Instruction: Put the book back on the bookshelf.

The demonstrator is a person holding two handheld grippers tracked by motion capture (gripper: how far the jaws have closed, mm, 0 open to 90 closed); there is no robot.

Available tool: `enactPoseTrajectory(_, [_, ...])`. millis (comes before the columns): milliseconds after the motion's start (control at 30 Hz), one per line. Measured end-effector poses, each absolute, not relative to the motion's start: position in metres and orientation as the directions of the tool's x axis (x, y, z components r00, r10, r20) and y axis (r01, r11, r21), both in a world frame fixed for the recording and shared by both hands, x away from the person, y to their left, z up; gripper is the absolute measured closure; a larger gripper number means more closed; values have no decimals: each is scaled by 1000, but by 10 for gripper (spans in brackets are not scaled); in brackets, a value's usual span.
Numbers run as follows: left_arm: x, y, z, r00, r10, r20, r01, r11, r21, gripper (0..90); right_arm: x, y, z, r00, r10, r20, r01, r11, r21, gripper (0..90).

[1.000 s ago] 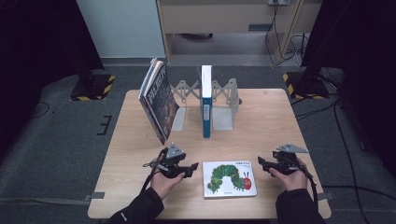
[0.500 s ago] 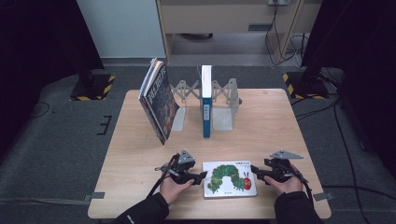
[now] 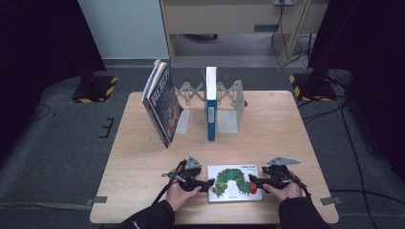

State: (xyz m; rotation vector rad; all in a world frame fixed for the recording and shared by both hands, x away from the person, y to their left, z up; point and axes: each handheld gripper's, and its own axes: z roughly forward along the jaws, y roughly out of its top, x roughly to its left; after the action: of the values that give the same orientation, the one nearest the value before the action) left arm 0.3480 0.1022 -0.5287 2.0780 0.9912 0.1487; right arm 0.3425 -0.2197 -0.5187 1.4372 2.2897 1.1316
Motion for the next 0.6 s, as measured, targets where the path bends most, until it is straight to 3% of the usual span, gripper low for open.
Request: enactPoseTrajectory(600, [347,104,-536,705,676,-214,560,-346,752,168,343,-211,-526,-513,825,237,692,235,682,281])
